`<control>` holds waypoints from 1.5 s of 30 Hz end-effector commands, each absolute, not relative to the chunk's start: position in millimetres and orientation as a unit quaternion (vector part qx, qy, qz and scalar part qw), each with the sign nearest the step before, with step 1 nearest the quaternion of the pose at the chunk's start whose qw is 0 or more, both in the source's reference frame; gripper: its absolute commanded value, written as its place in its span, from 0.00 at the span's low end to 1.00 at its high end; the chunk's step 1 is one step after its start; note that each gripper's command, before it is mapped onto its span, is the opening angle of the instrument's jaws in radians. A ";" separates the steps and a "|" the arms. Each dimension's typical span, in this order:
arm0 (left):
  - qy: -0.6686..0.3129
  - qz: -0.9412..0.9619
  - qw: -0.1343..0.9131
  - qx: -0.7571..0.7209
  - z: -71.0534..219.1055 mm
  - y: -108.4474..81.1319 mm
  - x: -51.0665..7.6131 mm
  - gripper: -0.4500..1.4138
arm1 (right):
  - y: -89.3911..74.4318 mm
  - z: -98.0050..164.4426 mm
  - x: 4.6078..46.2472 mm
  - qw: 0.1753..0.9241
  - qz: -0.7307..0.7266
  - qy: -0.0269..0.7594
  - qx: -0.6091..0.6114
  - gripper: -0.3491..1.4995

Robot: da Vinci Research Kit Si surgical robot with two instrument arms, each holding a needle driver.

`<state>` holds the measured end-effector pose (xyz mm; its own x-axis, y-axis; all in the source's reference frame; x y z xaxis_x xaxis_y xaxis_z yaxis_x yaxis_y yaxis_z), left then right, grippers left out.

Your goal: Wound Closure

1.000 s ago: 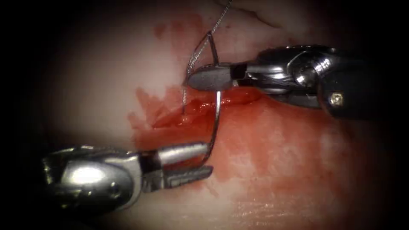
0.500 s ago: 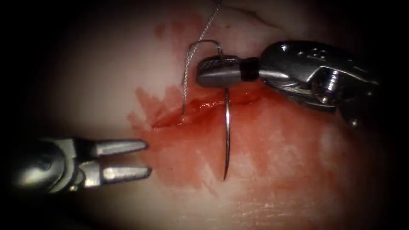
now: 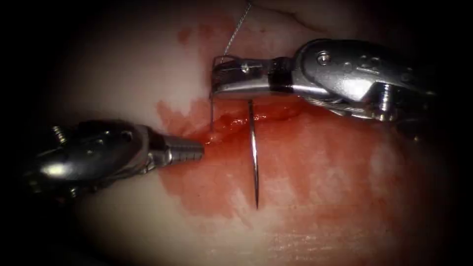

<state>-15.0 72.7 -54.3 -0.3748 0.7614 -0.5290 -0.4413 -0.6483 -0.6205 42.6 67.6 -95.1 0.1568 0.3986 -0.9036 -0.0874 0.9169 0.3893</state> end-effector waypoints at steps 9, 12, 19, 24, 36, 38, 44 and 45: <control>-0.176 0.823 0.377 -0.386 -52.0 74.6 -17.2 0.05 | 67.7 -94.7 43.7 0.750 0.153 0.633 0.114 0.00; -0.163 0.836 0.378 -0.362 -50.9 74.8 -17.2 0.06 | 67.7 -94.7 43.7 0.751 0.151 0.633 0.112 0.00; -0.156 0.851 0.372 -0.336 -48.3 75.4 -16.6 0.06 | 67.4 -94.4 44.1 0.752 0.148 0.633 0.108 0.00; -0.169 0.868 0.355 -0.305 -46.6 75.6 -16.3 0.05 | 67.3 -94.3 44.2 0.752 0.148 0.633 0.108 0.00; -0.304 0.871 0.266 -0.279 -46.6 73.8 -17.0 0.05 | 67.4 -94.3 44.2 0.752 0.148 0.633 0.107 0.00; -0.332 0.863 0.259 -0.279 -46.6 74.0 -17.2 0.05 | 67.4 -94.3 44.1 0.753 0.146 0.633 0.105 0.00; -0.365 0.841 0.252 -0.309 -47.2 74.5 -17.6 0.07 | 67.8 -93.8 44.2 0.757 0.111 0.640 0.068 0.00; -0.364 0.840 0.252 -0.313 -47.4 74.5 -17.6 0.07 | 68.0 -93.6 44.3 0.759 0.101 0.641 0.058 0.00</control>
<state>-17.1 74.0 -47.8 -0.6775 0.6504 -0.3434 -0.1944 -0.6086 -0.7693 43.5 67.5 -94.0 0.1610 0.2156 -0.9631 -0.0787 0.9756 0.2052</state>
